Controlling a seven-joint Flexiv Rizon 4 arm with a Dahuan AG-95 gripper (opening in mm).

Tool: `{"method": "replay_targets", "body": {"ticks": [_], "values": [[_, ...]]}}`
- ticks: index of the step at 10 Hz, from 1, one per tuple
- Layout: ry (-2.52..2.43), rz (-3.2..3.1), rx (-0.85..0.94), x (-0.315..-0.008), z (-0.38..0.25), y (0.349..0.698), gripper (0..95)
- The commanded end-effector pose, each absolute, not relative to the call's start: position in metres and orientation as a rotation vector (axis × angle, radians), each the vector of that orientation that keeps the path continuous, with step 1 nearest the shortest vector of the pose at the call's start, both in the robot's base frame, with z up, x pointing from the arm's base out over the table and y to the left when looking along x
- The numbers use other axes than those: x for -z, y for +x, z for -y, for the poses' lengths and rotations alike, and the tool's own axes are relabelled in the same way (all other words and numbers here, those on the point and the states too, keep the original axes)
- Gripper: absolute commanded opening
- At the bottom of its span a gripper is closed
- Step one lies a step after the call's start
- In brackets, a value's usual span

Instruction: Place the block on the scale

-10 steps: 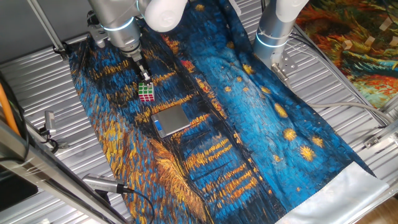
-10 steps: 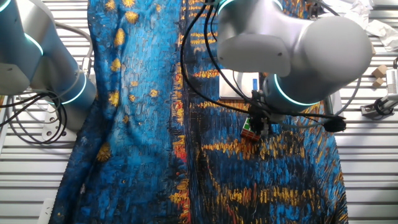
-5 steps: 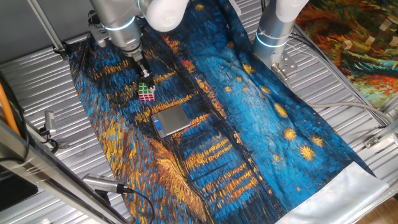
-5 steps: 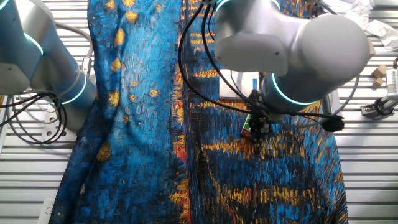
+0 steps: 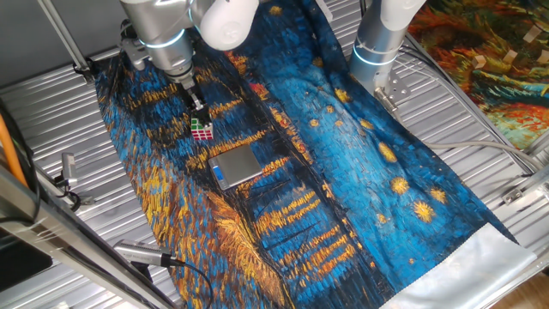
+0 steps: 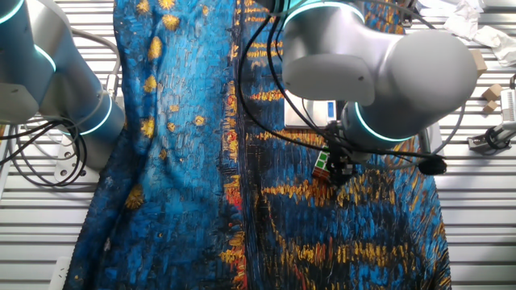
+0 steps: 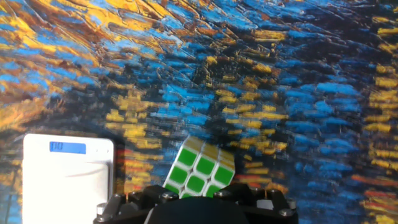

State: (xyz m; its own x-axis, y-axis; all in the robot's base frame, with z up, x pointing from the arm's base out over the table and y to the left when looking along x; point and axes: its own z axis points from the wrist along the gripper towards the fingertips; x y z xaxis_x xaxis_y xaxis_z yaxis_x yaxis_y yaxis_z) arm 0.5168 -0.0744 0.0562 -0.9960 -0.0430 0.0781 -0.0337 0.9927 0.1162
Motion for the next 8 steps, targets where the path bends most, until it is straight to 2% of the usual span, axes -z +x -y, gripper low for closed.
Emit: {"method": "replay_targets", "body": {"ticks": [1, 8], "values": [[0.057, 3.055, 0.174, -0.055, 0.075, 0.520, 76.0], [0.069, 3.068, 0.177, -0.042, 0.075, 0.525, 76.0]]}}
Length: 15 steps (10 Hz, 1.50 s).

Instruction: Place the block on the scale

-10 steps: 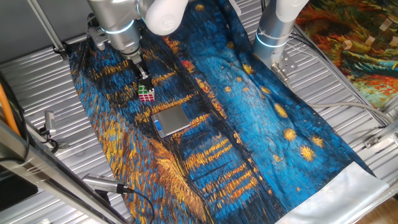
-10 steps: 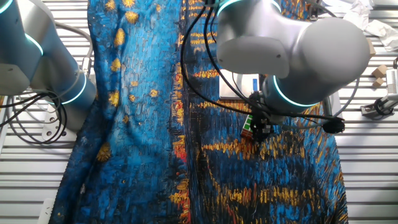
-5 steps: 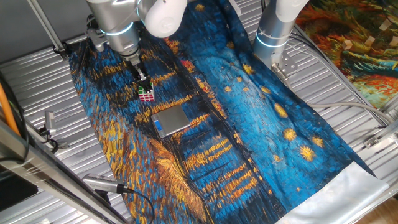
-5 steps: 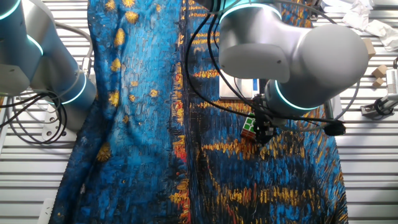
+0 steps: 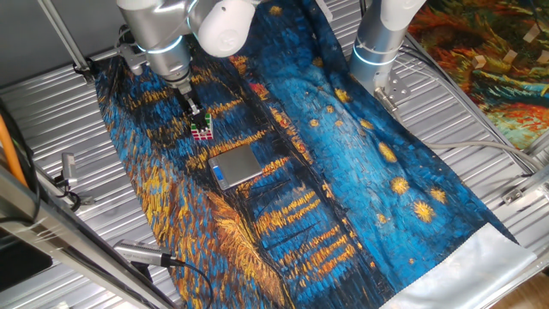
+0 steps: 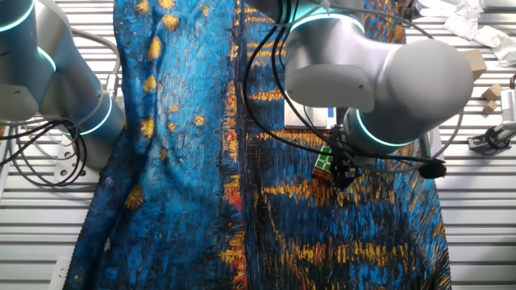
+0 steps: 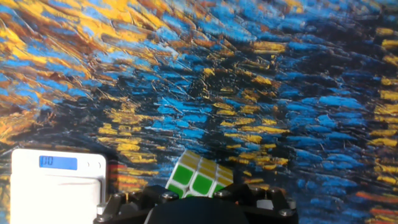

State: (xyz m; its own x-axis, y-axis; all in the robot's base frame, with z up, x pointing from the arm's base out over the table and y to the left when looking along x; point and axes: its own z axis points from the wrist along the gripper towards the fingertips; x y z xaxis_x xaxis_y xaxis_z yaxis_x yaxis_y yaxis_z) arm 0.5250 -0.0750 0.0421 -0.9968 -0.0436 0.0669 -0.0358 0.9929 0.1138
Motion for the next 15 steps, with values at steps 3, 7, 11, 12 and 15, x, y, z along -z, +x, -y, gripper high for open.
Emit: {"method": "replay_targets", "body": {"ticks": [3, 7, 11, 12, 15], "values": [[0.060, 3.069, 0.174, -0.039, 0.073, 0.518, 57.0], [0.035, 3.070, 0.177, -0.036, 0.072, 0.511, 0.0], [0.068, 3.034, 0.184, -0.066, 0.072, 0.508, 0.0], [0.071, 3.029, 0.187, -0.071, 0.071, 0.505, 0.0], [0.059, 3.029, 0.191, -0.077, 0.065, 0.494, 0.0]]}}
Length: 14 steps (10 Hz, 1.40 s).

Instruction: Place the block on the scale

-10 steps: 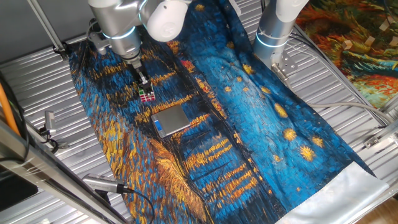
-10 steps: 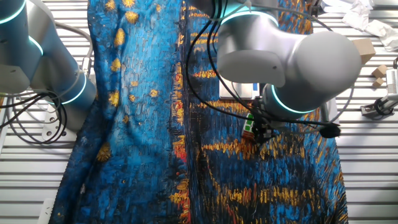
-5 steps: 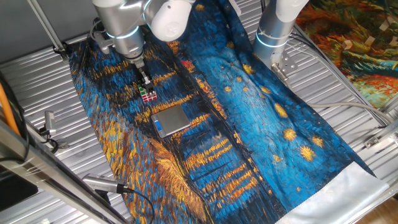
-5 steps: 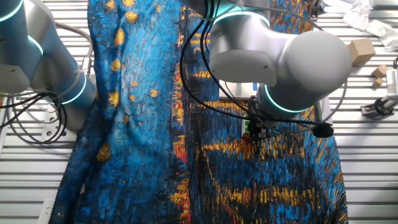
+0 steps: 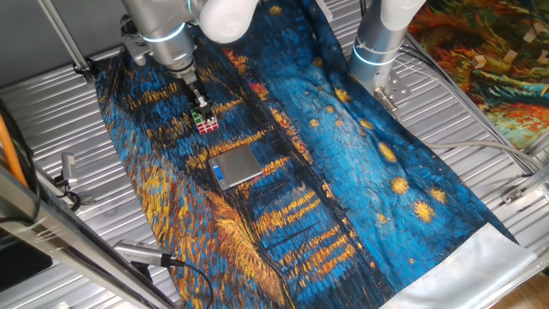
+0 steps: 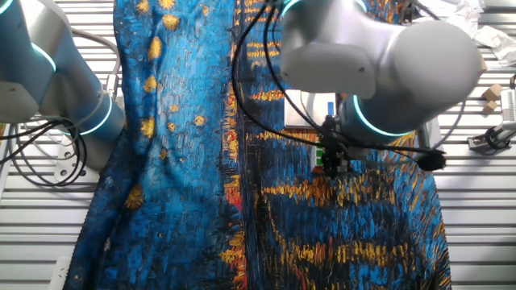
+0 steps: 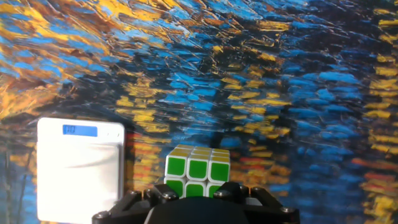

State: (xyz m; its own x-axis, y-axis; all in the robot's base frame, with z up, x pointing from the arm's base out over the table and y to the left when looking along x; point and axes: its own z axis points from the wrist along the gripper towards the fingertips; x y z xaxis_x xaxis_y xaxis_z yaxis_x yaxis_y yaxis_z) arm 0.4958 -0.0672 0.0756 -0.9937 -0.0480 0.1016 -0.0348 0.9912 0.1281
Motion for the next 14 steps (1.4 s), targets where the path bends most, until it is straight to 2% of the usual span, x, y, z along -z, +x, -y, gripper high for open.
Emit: {"method": "replay_targets", "body": {"ticks": [1, 7, 14], "values": [[0.043, 3.032, 0.200, -0.077, 0.060, 0.492, 0.0], [-0.096, 3.025, 0.184, -0.084, 0.009, 0.506, 0.0], [-0.210, 3.032, 0.174, -0.074, -0.047, 0.508, 0.0]]}}
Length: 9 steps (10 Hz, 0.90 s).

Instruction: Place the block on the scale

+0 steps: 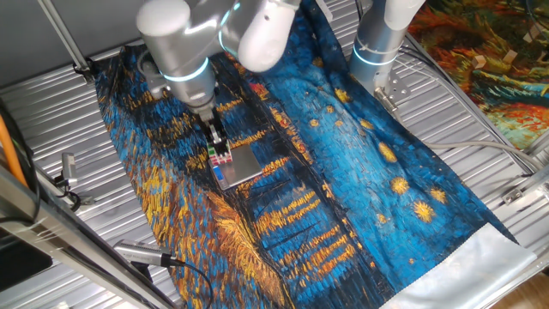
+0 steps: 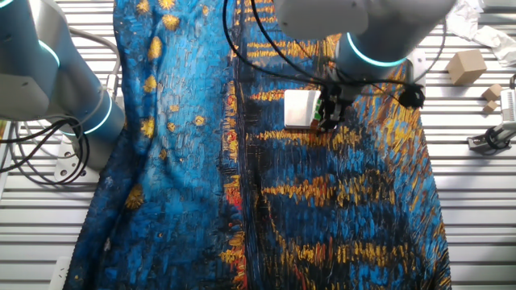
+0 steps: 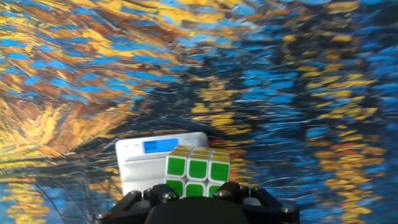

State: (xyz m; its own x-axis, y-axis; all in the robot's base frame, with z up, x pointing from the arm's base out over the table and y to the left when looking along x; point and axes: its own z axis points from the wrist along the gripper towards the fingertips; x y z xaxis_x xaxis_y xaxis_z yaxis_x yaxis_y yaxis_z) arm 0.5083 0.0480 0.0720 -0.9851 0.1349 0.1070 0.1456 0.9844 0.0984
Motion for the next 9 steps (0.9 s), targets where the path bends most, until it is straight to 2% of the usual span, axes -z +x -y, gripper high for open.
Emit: {"method": "replay_targets", "body": {"ticks": [1, 9], "values": [[-0.212, 3.030, 0.177, -0.0745, -0.0472, 0.5079, 0.0], [-0.231, 3.016, 0.203, -0.0749, -0.0469, 0.5078, 0.0]]}}
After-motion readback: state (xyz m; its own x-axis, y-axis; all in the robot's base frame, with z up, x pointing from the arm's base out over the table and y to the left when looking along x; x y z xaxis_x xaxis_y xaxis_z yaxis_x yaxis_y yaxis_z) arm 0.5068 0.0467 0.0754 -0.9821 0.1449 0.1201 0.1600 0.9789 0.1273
